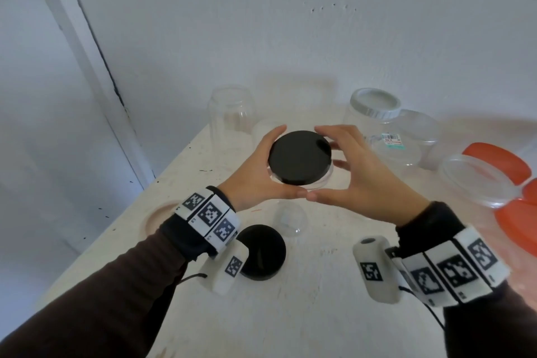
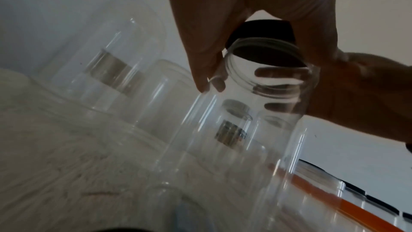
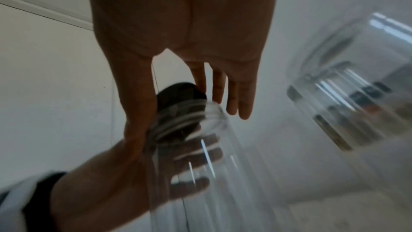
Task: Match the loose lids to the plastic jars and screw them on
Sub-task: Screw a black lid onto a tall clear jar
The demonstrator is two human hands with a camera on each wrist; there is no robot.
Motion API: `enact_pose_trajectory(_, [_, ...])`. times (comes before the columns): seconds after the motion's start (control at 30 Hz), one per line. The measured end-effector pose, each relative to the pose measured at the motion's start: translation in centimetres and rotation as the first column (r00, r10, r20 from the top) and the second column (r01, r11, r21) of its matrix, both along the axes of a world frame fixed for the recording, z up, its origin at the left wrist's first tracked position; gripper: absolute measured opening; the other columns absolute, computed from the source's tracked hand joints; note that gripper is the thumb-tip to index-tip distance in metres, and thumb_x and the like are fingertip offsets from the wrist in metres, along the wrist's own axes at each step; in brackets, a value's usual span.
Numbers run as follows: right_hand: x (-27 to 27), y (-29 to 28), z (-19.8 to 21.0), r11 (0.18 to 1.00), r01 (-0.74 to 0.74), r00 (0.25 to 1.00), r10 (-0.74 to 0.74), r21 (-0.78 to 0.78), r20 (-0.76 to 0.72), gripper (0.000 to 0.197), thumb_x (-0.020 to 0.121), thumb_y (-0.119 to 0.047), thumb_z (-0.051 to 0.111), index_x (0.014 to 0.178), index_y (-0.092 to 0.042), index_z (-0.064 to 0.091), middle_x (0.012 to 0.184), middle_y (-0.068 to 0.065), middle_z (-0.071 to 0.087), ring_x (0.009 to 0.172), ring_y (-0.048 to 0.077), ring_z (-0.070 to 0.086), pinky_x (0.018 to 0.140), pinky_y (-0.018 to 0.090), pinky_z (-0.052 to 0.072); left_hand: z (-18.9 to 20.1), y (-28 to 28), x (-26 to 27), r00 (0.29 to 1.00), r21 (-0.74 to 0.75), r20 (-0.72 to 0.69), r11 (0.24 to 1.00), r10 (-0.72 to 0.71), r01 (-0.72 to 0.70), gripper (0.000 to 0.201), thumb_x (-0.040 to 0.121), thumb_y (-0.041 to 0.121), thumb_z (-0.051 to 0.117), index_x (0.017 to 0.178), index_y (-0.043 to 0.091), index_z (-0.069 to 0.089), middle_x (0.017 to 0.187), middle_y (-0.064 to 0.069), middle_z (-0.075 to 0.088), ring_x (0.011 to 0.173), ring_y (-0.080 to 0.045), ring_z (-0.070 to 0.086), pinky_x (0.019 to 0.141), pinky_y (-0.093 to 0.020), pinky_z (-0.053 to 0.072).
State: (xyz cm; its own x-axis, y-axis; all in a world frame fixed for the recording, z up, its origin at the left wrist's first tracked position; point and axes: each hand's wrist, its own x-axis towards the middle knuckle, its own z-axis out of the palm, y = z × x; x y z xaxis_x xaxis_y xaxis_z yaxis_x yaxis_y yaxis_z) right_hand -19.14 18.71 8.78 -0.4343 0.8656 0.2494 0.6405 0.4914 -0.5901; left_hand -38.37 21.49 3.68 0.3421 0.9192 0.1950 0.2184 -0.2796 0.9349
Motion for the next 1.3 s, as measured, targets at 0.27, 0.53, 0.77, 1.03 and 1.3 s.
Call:
enact_pose_trajectory(0.27, [-1.8,0.6,2.6,0.999,-0.019,0.95,0.006,0.04,0.312,0.08,0.071,-0.053,0.068,0.136,-0.019,0.036,0.131,-0.004,0.036,0.115,0.011,0.039,0.095,0.023,0.039,-0.3,-0.4,0.2,0.997,-0.017,0.072,1.0,-0.007,0.008,0.077,0.054,0.038,0.08,0.121,0.036,0.043,0.117,0.022,0.052,0.114,0.002,0.049,0.092,-0.024,0.047])
enact_pose_trajectory(0.53, [-3.6,1.7,5.3,0.994,-0.079,0.8,0.106,-0.073,0.59,0.081,0.074,-0.047,0.071,0.14,-0.023,0.03,0.128,-0.001,0.039,0.107,0.014,0.046,0.09,0.027,0.046,-0.6,0.0,0.1,0.999,-0.05,-0.022,0.998,-0.042,0.041,0.086,0.054,0.037,0.083,0.127,0.029,0.04,0.122,0.015,0.054,0.114,0.002,0.05,0.098,-0.025,0.042])
enact_pose_trajectory(0.77, [-4.0,2.9,6.3,0.966,-0.11,0.694,0.243,-0.234,0.678,0.083,0.075,-0.035,0.073,0.143,-0.035,0.024,0.129,-0.004,0.026,0.105,0.016,0.042,0.086,0.024,0.044,-0.9,0.2,0.1,0.993,-0.072,-0.088,0.995,-0.076,0.069,0.088,0.06,0.038,0.083,0.133,0.03,0.036,0.128,0.014,0.051,0.122,-0.001,0.045,0.103,-0.025,0.035])
enact_pose_trajectory(1.03, [-4.6,3.7,7.0,0.942,-0.169,0.641,0.328,-0.29,0.693,0.076,0.069,-0.021,0.076,0.13,-0.039,0.035,0.125,-0.004,0.029,0.107,0.02,0.045,0.087,0.031,0.05,-0.9,0.4,-0.3,0.99,-0.078,-0.1,0.993,-0.098,0.09,0.074,0.068,0.021,0.081,0.127,0.034,0.037,0.119,0.021,0.051,0.113,0.013,0.044,0.093,-0.006,0.037])
enact_pose_trajectory(1.3, [-4.4,3.7,6.7,0.922,-0.189,0.637,0.376,-0.337,0.673,0.077,0.068,-0.018,0.076,0.129,-0.043,0.035,0.124,-0.007,0.034,0.107,0.018,0.046,0.087,0.033,0.05,-0.9,0.4,-0.3,0.988,-0.114,-0.029,0.983,-0.15,0.146,0.067,0.069,0.013,0.079,0.117,0.042,0.042,0.121,0.017,0.054,0.115,0.007,0.048,0.096,-0.013,0.039])
